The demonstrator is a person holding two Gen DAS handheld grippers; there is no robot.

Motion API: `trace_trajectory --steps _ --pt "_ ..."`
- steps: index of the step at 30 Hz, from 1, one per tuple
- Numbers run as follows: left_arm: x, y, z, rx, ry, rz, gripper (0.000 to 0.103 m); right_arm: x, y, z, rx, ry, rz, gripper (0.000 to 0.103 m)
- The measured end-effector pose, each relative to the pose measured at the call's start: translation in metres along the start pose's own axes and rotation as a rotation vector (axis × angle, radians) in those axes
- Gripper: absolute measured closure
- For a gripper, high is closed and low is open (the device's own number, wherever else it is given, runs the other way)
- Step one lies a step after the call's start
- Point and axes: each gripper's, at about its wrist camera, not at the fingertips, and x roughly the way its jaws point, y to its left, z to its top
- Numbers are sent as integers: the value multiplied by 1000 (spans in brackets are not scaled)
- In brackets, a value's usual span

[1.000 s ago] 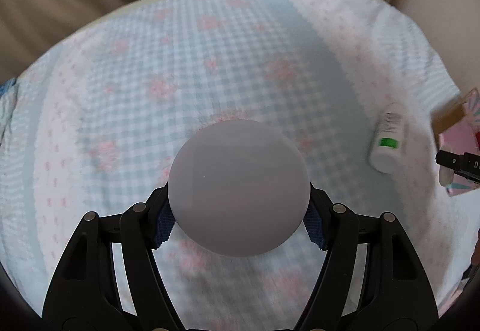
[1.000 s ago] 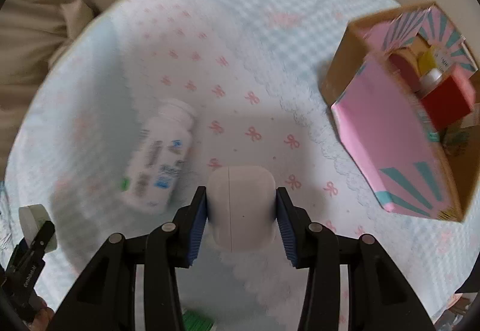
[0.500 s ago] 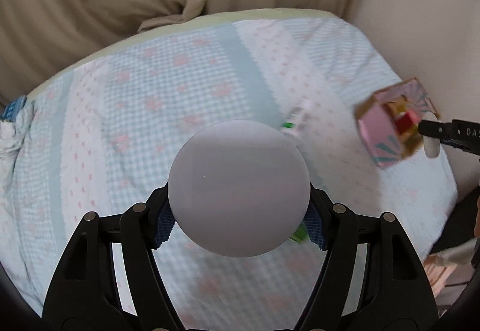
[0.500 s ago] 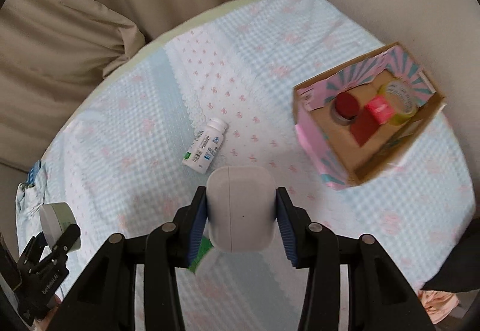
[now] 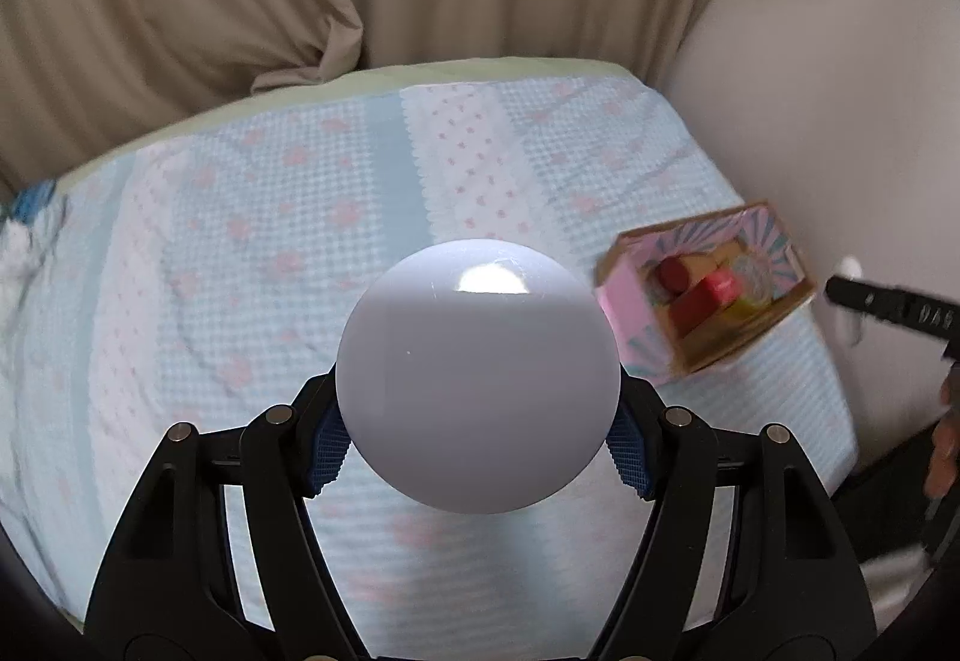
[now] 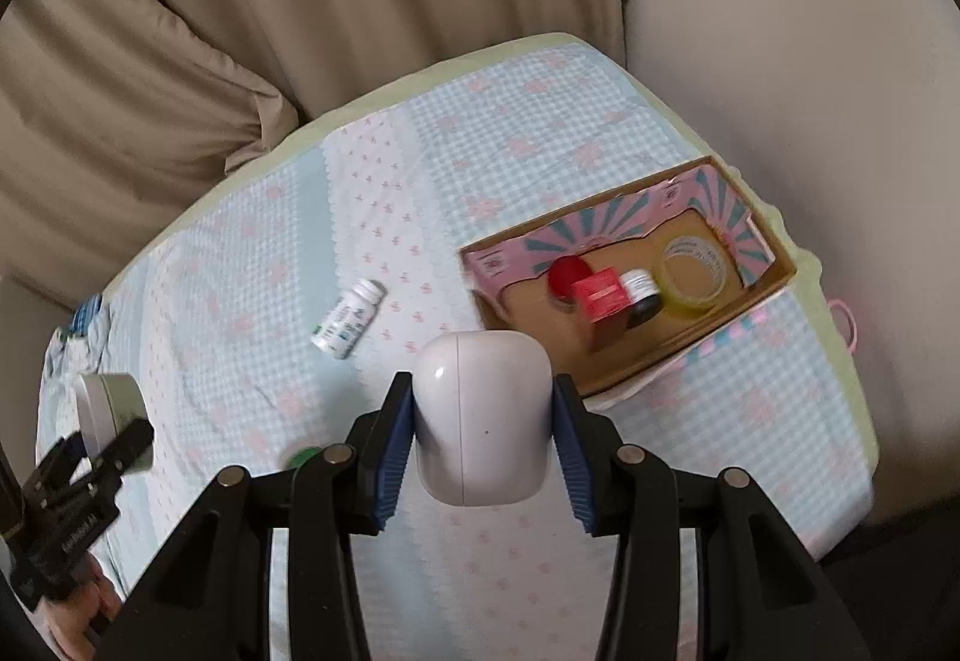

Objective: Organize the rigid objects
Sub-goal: 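Carry the white jar and earbud case over the pink box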

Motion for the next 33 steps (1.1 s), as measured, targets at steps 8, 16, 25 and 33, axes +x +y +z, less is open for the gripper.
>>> trace_trajectory --steps 8,16,25,33 --pt "44 -103 0 -44 39 -50 35 13 -99 30 -34 34 18 62" --pt "108 -176 6 -16 107 -71 35 36 -169 61 -33 72 0 62" --pt "202 -211 30 40 224 -44 35 104 -215 98 -5 159 10 62" --pt "268 -216 36 105 327 -7 35 176 -230 108 16 252 46 62"
